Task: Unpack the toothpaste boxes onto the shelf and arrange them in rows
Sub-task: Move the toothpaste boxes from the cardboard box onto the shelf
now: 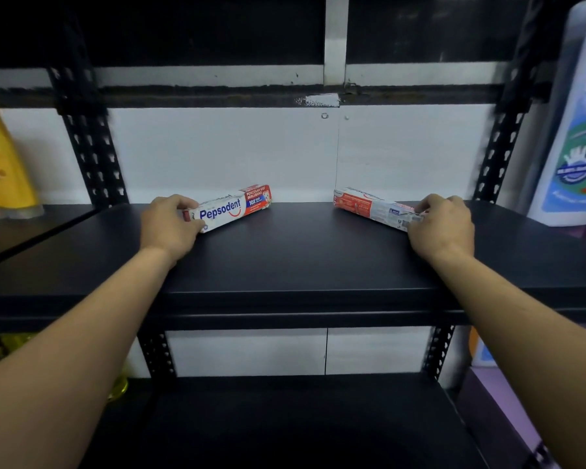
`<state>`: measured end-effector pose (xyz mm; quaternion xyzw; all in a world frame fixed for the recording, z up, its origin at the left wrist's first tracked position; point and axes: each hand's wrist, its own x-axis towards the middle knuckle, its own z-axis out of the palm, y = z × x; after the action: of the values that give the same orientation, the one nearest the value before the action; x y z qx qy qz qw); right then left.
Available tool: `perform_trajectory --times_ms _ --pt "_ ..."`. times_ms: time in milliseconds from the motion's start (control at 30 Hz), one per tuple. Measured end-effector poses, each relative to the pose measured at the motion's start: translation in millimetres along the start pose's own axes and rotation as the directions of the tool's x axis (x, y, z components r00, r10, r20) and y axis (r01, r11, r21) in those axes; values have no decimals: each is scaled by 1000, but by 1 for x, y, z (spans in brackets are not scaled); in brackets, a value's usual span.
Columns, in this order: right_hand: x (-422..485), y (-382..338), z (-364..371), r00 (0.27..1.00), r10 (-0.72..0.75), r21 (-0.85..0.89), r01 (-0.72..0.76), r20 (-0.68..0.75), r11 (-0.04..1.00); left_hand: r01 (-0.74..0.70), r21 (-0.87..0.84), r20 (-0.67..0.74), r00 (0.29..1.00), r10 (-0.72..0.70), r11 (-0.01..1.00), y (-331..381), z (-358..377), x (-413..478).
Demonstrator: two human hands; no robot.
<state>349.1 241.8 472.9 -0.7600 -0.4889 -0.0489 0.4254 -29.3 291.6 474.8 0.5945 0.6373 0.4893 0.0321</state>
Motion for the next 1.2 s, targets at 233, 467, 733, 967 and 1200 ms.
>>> perform_trajectory --times_ms 233,467,733,967,1200 --pt "-3 -4 -1 998 -66 -49 66 1 997 -82 146 5 997 82 986 7 -3 -4" --pt "-28 -14 -17 946 -300 -76 293 -120 953 -344 266 125 939 322 900 42 -11 -52" --pt "-134 -26 -38 860 -487 91 503 -154 859 -583 166 227 807 545 795 75 -48 -147" --pt "-227 -3 -21 801 -598 189 584 24 790 -650 97 339 734 589 754 45 -52 -217" --pt "-279 51 43 683 -594 190 574 426 796 -603 87 576 680 454 793 -28 -9 -274"
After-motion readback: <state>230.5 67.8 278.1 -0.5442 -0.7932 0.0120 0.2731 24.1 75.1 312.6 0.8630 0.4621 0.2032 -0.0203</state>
